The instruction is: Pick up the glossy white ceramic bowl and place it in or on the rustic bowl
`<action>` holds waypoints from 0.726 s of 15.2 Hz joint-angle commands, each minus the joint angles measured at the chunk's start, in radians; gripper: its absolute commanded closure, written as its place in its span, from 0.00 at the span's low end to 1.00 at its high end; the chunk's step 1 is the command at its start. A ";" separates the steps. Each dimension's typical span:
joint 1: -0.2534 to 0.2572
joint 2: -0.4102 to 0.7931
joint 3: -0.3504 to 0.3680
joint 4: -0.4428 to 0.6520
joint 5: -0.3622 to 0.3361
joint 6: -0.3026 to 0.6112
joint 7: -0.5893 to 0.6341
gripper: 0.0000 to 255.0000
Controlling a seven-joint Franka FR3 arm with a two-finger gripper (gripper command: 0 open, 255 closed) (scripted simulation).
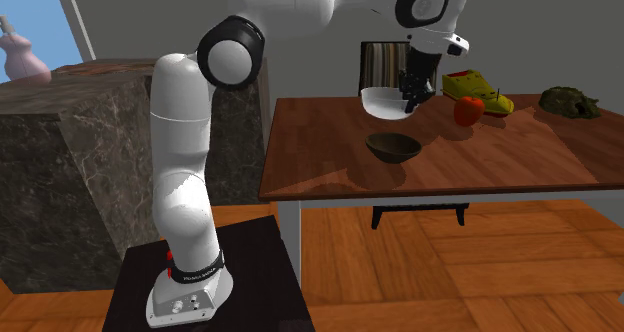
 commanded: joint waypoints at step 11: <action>-0.012 0.094 -0.003 0.018 0.017 0.070 -0.032 1.00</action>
